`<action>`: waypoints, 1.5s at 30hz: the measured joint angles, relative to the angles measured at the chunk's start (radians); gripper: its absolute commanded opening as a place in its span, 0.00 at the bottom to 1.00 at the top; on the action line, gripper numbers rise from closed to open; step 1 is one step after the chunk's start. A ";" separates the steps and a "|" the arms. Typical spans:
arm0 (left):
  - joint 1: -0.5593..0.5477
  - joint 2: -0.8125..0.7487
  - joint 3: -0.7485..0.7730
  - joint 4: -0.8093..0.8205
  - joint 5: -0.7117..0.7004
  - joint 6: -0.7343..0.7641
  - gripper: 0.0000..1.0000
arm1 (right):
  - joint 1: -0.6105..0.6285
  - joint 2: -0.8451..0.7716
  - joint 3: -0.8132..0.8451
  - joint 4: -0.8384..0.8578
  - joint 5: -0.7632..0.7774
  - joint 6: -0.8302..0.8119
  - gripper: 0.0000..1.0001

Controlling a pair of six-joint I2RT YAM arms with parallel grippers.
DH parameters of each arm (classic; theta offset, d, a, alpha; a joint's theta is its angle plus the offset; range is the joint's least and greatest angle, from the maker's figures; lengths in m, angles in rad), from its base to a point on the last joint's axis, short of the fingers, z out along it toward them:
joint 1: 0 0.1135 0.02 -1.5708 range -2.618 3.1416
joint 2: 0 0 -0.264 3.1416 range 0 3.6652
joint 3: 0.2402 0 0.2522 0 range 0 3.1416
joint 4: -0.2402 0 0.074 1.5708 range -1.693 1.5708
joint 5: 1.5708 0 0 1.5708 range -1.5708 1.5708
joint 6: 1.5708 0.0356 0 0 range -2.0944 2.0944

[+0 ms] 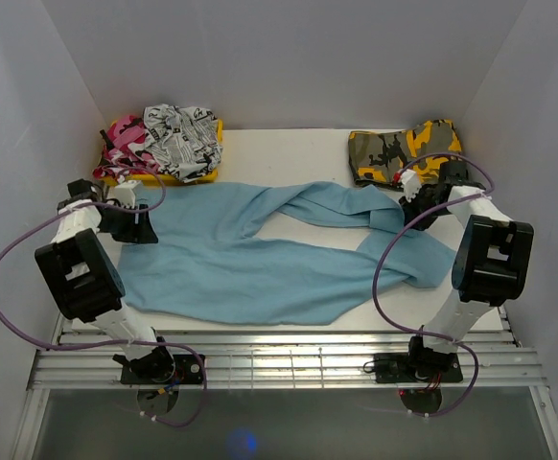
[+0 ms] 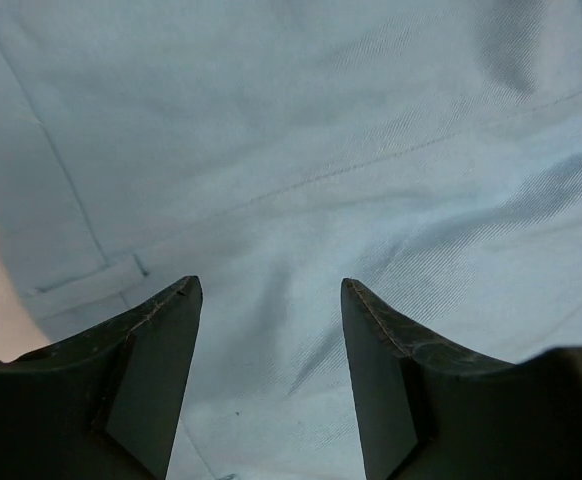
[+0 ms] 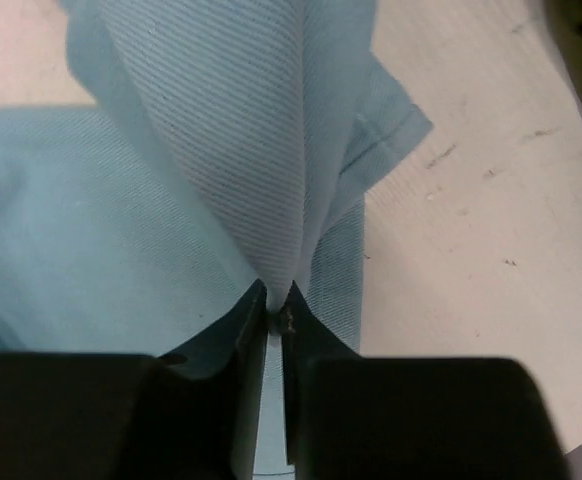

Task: Fold and stack the trousers
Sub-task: Flatten the trousers out

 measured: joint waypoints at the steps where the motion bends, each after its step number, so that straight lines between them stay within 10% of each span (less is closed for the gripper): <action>1: 0.000 0.001 -0.024 0.001 -0.007 -0.001 0.68 | 0.000 0.001 0.001 0.020 0.006 0.013 0.08; 18: 0.071 0.166 -0.024 0.014 -0.163 -0.025 0.27 | -0.119 -0.406 -0.053 0.336 0.328 -0.256 0.08; 33: 0.204 0.219 0.046 0.014 -0.159 0.001 0.22 | -0.174 -0.457 -0.273 0.254 0.277 -0.408 0.08; 45: 0.206 0.227 0.056 0.004 -0.159 0.000 0.19 | -0.006 0.026 0.486 0.218 0.271 -0.195 0.08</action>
